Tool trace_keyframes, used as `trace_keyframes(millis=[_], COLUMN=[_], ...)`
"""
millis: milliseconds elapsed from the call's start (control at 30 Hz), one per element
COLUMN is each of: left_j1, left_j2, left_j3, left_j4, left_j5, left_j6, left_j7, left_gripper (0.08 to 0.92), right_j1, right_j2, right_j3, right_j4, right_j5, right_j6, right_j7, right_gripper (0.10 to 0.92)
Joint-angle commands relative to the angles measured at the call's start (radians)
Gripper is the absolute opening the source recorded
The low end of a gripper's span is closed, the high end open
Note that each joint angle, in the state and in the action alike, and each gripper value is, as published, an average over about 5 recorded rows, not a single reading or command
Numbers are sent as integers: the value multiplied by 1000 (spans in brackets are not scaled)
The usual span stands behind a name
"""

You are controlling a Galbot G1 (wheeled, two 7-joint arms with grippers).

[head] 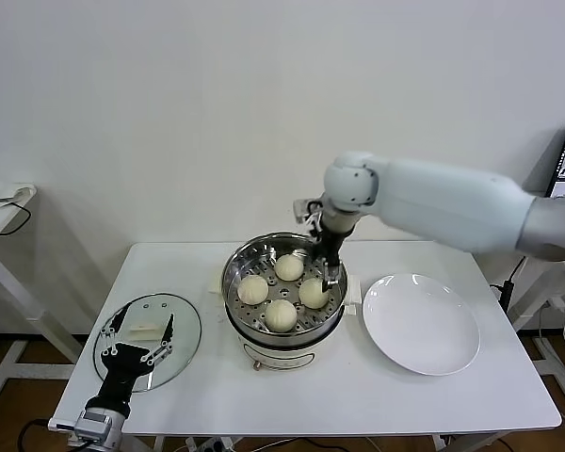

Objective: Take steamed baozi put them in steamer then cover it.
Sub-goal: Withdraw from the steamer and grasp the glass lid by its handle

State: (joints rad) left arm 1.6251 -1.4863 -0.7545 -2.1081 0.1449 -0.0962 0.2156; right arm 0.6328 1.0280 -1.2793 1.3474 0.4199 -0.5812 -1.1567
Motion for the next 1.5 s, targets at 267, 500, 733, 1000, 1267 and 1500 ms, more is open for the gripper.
trace_keyframes(millis=[267,500,733,1000,1267,1500], left_j1=[-13,-56,-84,-100,-96,-88], left_j2=[15,2,-4,1,12,13], left_j3=[-15,-10,-1,-1,-9,-12], left_j4=[-26,14,42,72,96,115], left_j5=[-60,-92,-130,-138,-130,43], left_j6=[44,23,-29,-75,-81,-121], left_j7=[84,74,59,41,23,-17], left_gripper=[823,823,823,823,823,823], right_j1=[-379,-957,-1569,-1963,-2144,-2220], right_j2=[-494,-645,-524,-165,93,198], right_j3=[686,1195,1734,1977,1950,1912], right_j4=[171,289,424,576,624,667], right_j5=[136,336,372,207,43,27], right_j6=[129,361,515,643,847,890], right_j7=[232,643,964,1126,1189,1180], right_gripper=[823,823,823,823,823,823])
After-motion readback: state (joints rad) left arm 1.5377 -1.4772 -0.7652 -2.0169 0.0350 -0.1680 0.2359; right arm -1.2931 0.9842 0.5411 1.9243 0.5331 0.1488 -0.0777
